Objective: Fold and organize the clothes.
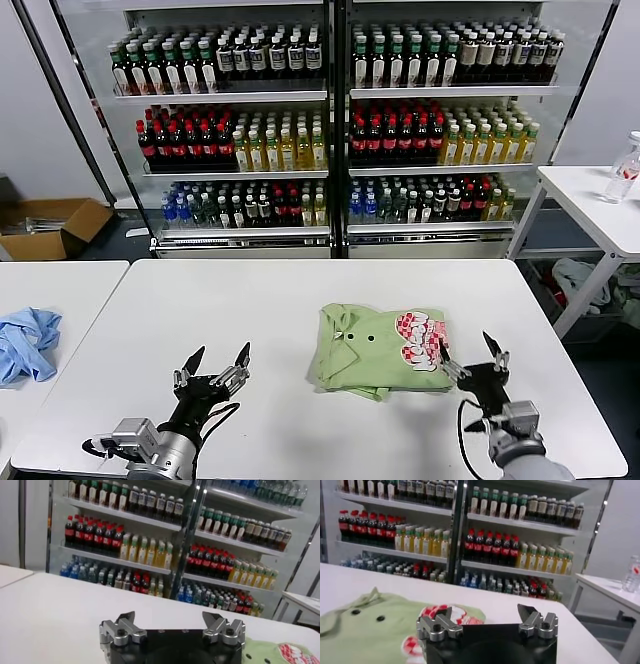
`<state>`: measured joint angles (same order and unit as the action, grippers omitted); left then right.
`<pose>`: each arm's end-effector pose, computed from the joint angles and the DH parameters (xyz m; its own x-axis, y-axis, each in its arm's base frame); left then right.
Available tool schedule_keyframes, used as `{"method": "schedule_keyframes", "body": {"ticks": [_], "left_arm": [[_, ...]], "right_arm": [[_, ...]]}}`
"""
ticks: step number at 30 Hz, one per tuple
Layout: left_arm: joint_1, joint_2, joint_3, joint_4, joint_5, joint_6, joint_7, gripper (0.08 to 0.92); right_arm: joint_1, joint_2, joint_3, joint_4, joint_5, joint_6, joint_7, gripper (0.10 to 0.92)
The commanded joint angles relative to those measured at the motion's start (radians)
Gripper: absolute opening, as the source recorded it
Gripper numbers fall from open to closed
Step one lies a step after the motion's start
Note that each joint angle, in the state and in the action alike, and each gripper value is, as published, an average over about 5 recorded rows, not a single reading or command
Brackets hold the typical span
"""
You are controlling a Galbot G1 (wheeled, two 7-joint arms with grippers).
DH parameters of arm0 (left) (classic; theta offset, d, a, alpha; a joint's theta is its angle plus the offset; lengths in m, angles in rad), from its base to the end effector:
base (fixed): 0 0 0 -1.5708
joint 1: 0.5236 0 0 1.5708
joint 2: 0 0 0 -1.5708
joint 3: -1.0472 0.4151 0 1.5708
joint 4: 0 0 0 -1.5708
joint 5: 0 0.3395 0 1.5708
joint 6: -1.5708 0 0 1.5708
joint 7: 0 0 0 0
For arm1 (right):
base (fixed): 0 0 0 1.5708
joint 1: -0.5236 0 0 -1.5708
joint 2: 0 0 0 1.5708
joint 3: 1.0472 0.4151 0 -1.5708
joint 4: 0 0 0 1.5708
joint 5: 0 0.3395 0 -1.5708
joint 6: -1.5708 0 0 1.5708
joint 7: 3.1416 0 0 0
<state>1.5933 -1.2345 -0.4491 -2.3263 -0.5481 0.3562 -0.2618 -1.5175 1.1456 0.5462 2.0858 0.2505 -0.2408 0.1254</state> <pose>0.1181 0.0428 -0.2803 -0.9605 0.1273 0.2475 0.0678 0.9695 -0.2355 0.1622 -0.1083 -0.3327 -0.9785 -0.0255 0.2048 -0.0599 0.9847 -0.1635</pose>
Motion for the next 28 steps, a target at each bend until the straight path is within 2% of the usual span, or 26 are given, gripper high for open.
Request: {"method": "schedule_keyframes", "body": {"ticks": [1,10,28], "left_arm": [[0.014,-0.002,0.000,-0.023,0.022,0.001,0.003,0.823],[0.027,0.010,-0.027,-0.043,0.112,-0.037,0.015,0.823],[0.063,0.043,-0.039,-0.028,0.122,-0.057,0.023,0.823]], "right_arm": [[-0.201,0.034,0.064,0.147,-0.003,0.078,0.003,0.822],[-0.214,0.057,0.049,0.202,-0.036,0.067,0.012,0.823],[-0.248,0.066,0.074,0.229,-0.077,0.086,0.029,0.823]]}}
